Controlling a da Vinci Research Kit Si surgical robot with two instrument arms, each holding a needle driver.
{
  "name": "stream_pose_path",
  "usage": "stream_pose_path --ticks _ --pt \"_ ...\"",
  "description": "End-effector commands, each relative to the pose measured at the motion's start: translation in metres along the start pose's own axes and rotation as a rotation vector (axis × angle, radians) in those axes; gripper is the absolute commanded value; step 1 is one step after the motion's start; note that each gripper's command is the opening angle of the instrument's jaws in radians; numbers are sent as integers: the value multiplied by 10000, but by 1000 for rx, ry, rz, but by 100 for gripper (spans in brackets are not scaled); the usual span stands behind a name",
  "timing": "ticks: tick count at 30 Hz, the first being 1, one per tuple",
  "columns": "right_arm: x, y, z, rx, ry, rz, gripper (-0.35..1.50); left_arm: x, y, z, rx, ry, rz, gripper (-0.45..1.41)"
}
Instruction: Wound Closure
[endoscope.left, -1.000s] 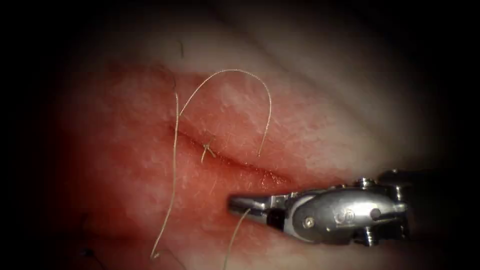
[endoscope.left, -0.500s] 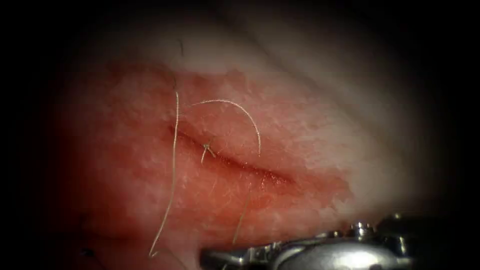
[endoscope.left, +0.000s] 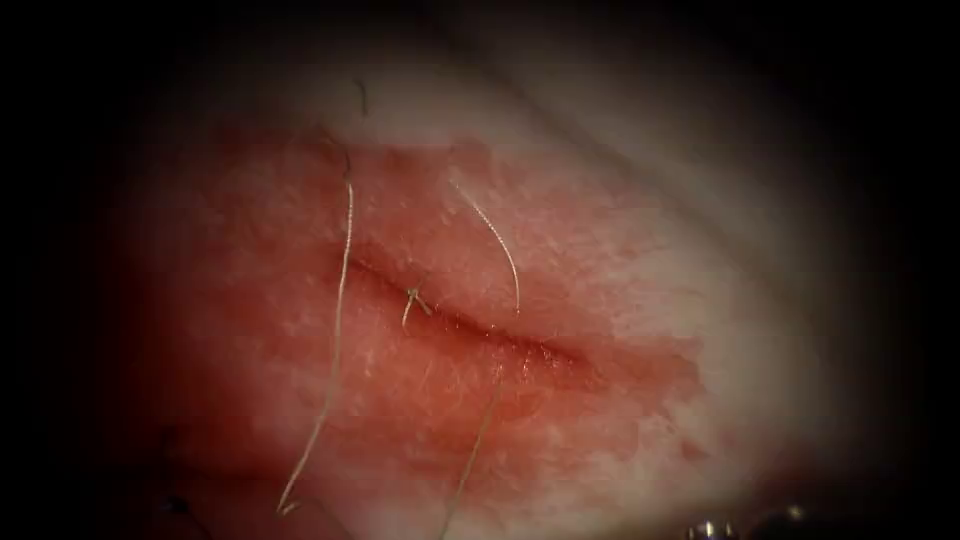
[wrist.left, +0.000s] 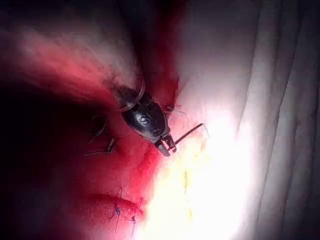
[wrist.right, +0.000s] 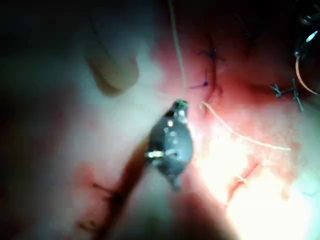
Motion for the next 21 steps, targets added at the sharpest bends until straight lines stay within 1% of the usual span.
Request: stream_pose_path --ticks 1,4,7,8,10,11,13,14,15,16,17,18,19,20,21 --pt "-10 4 -1 -34 -10 0 130 -6 1 6 -2 1 -1 -35" --pt "-18 8 -20 -23 -51 3 140 -6 1 6 -3 1 0 -35" --pt "-34 21 -53 -26 -126 -11 145 -6 1 6 -3 1 0 -35" --pt "-44 31 -71 -37 -150 -6 145 -6 1 6 -3 1 0 -35" --pt "-55 50 -89 -60 -173 6 143 -6 1 6 -2 1 0 -35" --pt "-68 69 -101 -94 -190 20 143 -7 1 7 -2 1 -6 -35" --pt "-82 85 -109 -111 -218 32 145 -7 1 7 -2 1 -6 -35" --pt "-99 100 -111 -127 -289 43 145 -7 2 7 -2 1 -6 -35" --pt "-104 105 -111 -136 -305 41 145 -7 2 7 -2 1 -6 -35" --pt "-110 111 -109 -159 -310 99 143 -7 2 7 -2 1 -6 -35" --pt "-114 115 -107 -176 -313 156 137 -7 2 7 -2 1 -5 -35" --pt "-119 121 -105 -209 -268 241 133 -7 1 7 -2 1 -5 -35" --pt "-125 129 -100 -265 -174 363 125 -7 1 7 -2 1 -5 -35" --pt "-129 131 -97 -283 -131 405 115 -7 1 7 -2 1 -5 -35" --pt "-133 133 -94 -289 -104 471 110 -7 1 7 -2 1 -5 -35"
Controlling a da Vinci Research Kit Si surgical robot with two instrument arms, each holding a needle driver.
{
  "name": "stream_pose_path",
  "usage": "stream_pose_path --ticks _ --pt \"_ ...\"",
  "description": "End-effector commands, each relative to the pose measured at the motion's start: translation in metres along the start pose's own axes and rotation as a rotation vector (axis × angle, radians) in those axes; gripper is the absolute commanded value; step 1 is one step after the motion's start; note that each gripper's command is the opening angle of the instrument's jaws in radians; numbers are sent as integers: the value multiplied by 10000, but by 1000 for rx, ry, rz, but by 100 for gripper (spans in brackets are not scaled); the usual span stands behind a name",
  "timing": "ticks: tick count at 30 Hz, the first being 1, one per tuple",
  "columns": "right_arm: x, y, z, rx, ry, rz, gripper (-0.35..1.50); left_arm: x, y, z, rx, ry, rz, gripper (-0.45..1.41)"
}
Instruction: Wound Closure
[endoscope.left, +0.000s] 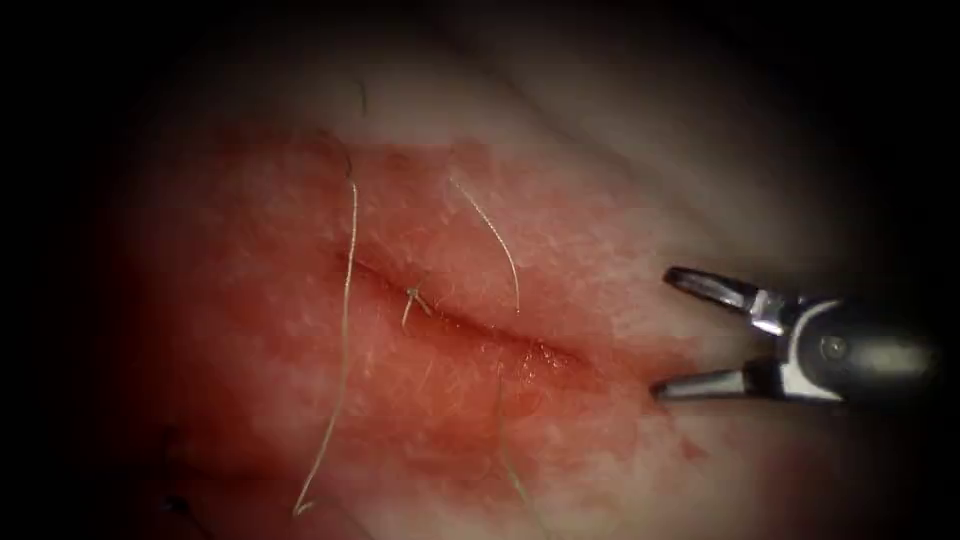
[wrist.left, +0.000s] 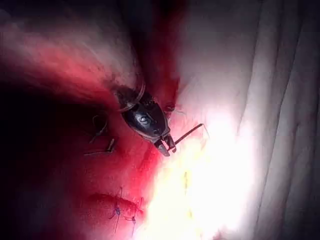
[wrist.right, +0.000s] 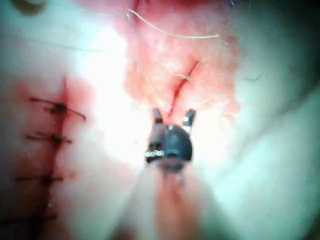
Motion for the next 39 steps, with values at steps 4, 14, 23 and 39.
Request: stream_pose_path --ticks 4,14,23,39 --pt "-21 2 27 33 17 175 103 -8 1 9 0 1 -11 -35" --pt "-41 26 77 63 3 408 101 -13 0 14 1 -5 -29 -35" --pt "-37 27 132 130 -57 432 95 -13 0 13 0 -5 -35 -35" --pt "-37 29 144 129 -63 497 -35 -13 0 13 -2 -5 -34 -35"
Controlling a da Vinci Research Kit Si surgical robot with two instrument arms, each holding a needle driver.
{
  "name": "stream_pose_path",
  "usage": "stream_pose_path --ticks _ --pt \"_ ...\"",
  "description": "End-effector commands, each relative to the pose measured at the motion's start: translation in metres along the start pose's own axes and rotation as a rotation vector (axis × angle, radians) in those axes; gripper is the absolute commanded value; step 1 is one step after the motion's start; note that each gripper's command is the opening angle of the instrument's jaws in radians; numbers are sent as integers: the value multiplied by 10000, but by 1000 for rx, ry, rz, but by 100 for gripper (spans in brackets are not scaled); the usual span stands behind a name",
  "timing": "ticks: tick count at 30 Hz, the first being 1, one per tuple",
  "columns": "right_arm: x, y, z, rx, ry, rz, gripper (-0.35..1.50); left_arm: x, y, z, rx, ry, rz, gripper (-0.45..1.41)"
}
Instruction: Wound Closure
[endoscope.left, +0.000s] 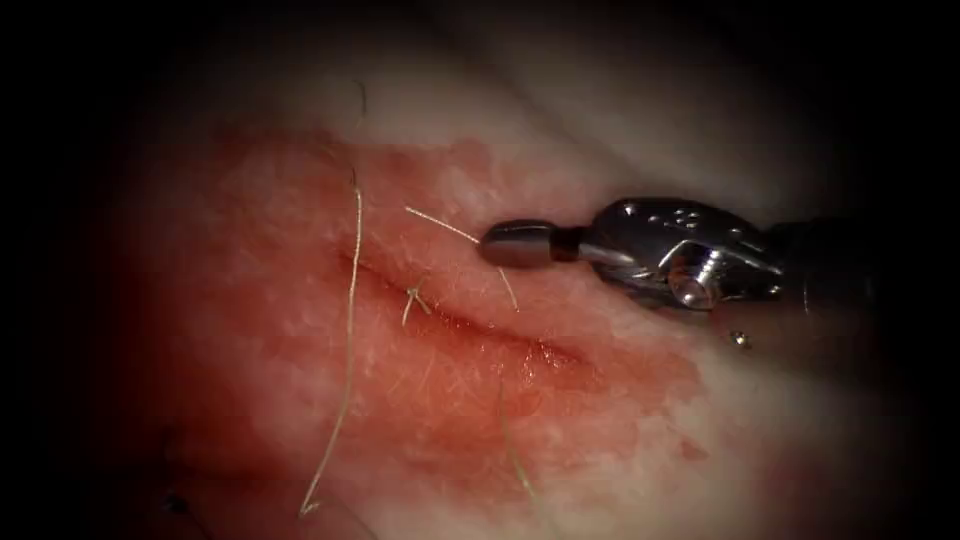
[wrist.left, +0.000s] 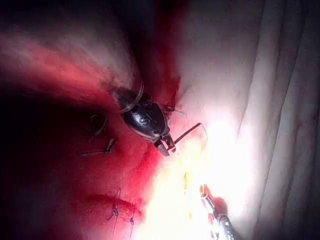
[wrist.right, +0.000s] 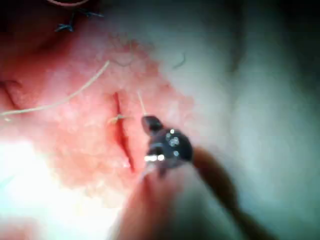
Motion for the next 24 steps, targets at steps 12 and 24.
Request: stream_pose_path --ticks 12,24 --pt "12 3 -36 -34 66 -2 -35 -6 1 7 -2 1 -1 -35" --pt "38 -11 -54 -32 166 -27 -35 -6 1 8 -1 1 -1 -35"
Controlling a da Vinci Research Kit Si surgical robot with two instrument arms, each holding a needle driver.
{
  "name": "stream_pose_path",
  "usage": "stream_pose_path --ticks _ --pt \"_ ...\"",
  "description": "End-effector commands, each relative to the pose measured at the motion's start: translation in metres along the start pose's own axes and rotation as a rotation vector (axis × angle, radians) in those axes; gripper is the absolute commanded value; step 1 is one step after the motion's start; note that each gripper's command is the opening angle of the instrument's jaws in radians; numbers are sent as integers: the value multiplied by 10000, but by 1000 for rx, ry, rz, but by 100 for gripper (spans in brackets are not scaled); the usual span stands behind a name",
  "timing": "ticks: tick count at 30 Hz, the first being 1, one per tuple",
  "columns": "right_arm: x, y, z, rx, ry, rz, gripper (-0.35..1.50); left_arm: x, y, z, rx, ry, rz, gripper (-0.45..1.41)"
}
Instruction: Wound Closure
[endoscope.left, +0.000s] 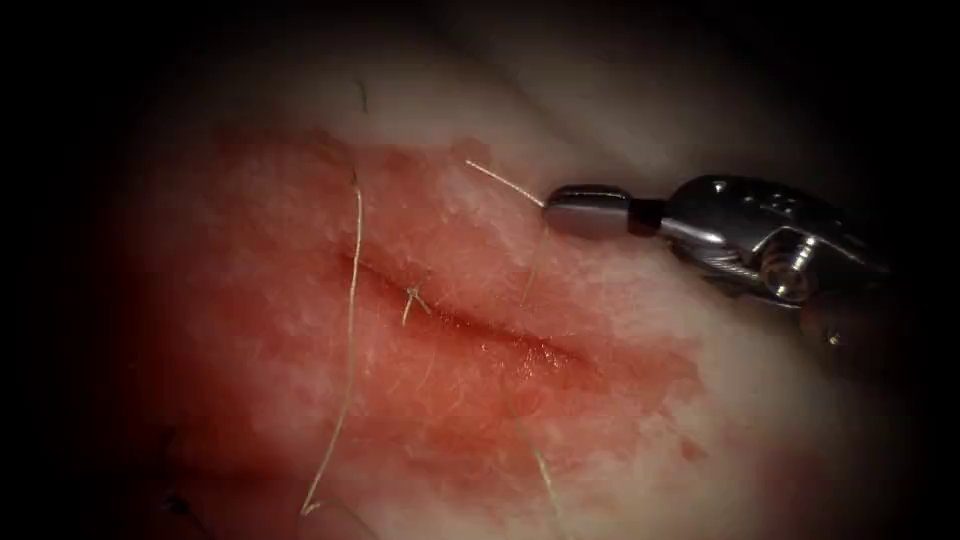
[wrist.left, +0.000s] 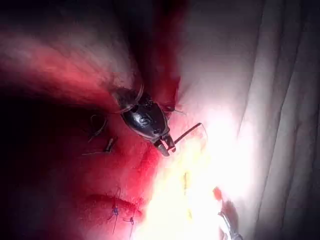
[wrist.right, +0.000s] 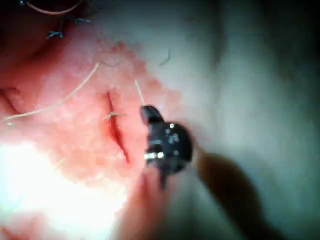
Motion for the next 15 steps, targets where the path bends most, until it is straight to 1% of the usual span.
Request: stream_pose_path --ticks 1,2,4,6,7,8,10,13,15 --pt "0 -3 9 4 -1 -16 -35 -6 1 7 -1 1 -1 -35" --pt "1 -5 9 4 5 -27 -35 -7 1 8 0 1 -1 -35" --pt "2 -4 10 -1 50 -59 -35 -7 2 10 -4 -4 0 -35" --pt "5 -2 9 -39 76 -73 29 -9 1 11 -8 -20 3 -35" --pt "7 0 8 -55 89 -74 68 -10 1 11 -13 -25 5 -35" --pt "10 1 3 -75 99 -73 101 -12 -3 14 5 -30 6 -35" --pt "13 2 -4 -86 106 -80 110 -15 -8 18 31 -36 2 -35" --pt "16 2 -17 -101 130 -83 113 -23 -17 28 79 -47 21 -35" --pt "18 1 -28 -106 135 -89 113 -35 -24 39 114 -53 36 -35"
